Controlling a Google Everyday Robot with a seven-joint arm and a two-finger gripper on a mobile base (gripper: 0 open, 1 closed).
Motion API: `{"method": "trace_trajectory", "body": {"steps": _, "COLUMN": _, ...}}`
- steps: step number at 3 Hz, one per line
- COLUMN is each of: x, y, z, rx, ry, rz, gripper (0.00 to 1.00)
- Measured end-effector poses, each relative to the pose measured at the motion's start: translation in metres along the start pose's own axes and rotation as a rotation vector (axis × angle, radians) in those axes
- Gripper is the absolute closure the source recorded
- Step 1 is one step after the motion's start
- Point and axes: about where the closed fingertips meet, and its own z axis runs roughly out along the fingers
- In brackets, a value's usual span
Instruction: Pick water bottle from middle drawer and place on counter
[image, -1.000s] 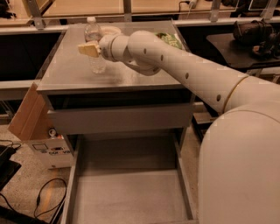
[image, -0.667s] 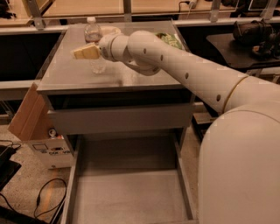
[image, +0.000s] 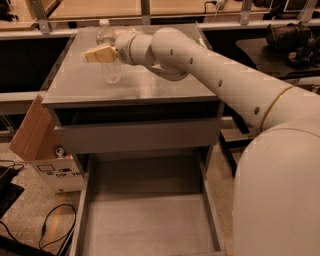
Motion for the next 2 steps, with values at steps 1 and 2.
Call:
{"method": "trace_trajectory", "body": {"steps": 1, "x": -0.031, "y": -0.016, "z": -0.031, "rx": -0.031, "ry": -0.041, "rz": 0.009, "gripper": 0.00}}
{"method": "trace_trajectory", "body": {"steps": 2, "x": -0.063, "y": -0.047, "z": -0.101, "rx": -0.061, "ry": -0.058, "rz": 0.039, "gripper": 0.00}}
